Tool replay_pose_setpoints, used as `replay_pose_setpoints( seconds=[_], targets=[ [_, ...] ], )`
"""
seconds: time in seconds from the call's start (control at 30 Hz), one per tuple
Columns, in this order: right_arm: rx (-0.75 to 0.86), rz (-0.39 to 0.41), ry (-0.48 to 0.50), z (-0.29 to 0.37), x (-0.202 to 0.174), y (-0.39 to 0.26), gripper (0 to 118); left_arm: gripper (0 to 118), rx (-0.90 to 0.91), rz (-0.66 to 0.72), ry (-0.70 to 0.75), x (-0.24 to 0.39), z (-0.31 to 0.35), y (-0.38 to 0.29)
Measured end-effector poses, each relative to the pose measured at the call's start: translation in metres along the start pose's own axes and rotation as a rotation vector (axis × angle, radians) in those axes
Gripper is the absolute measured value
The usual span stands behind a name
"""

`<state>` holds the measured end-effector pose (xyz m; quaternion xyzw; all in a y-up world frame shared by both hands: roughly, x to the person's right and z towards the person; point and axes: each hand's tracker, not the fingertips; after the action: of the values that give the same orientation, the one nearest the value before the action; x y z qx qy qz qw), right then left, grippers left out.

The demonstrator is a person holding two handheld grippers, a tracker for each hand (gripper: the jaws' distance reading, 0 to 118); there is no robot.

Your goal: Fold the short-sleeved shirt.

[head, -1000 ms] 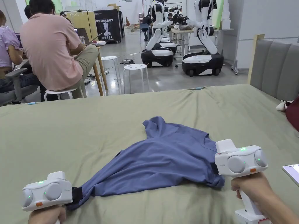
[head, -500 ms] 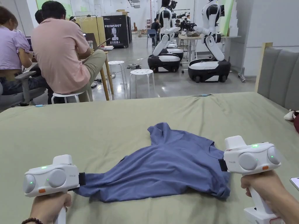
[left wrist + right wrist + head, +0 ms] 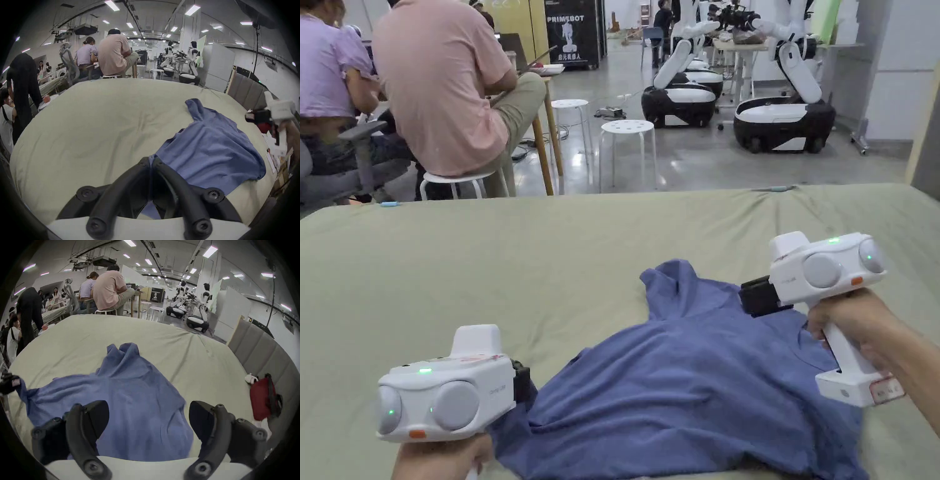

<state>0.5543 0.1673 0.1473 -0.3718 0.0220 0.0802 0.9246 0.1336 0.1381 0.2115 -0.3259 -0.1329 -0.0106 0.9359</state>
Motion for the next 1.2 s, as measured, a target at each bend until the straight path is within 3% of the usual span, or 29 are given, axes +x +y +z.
replay_pose_setpoints(
  seconds=[0.1, 0.3, 0.5, 0.6, 0.67, 0.7, 0.73, 0.83, 0.93, 1.07, 1.2],
  targets=[
    [-0.007, -0.011, -0.043, -0.043, 0.007, 0.027, 96, 2, -0.004, -0.014, 0.000, 0.004, -0.020, 0.004],
    [-0.098, -0.029, 0.037, -0.127, 0.027, 0.054, 92, 2, -0.012, 0.018, -0.029, 0.004, -0.042, -0.004],
    [-0.291, 0.059, -0.010, -0.178, 0.042, 0.036, 84, 2, -0.013, 0.051, -0.032, -0.009, -0.049, -0.010],
    [-0.258, -0.089, 0.019, -0.180, 0.051, 0.028, 82, 2, -0.011, 0.040, -0.026, -0.010, -0.048, -0.011],
    [-0.261, -0.050, 0.034, -0.172, 0.045, 0.029, 57, 2, -0.004, 0.035, -0.024, -0.010, -0.047, -0.011],
    [-0.248, 0.004, 0.026, -0.167, 0.040, 0.031, 35, 2, -0.001, 0.035, -0.025, -0.009, -0.046, -0.011],
    [-0.240, 0.052, 0.004, -0.162, 0.032, 0.034, 2, 2, -0.001, 0.037, -0.024, -0.008, -0.045, -0.010],
    [-0.220, 0.119, -0.044, -0.144, 0.016, 0.033, 2, 2, 0.002, 0.028, -0.019, -0.003, -0.041, -0.005],
    [-0.214, 0.067, 0.029, -0.140, 0.021, 0.043, 2, 2, 0.023, -0.003, -0.018, 0.000, -0.032, 0.006],
    [-0.107, 0.088, -0.040, -0.090, 0.031, 0.077, 2, 2, 0.083, -0.043, 0.023, -0.001, -0.016, 0.054],
    [0.042, -0.006, -0.057, -0.014, 0.062, 0.134, 2, 2, 0.167, -0.054, 0.063, -0.011, 0.011, 0.133]
  ],
)
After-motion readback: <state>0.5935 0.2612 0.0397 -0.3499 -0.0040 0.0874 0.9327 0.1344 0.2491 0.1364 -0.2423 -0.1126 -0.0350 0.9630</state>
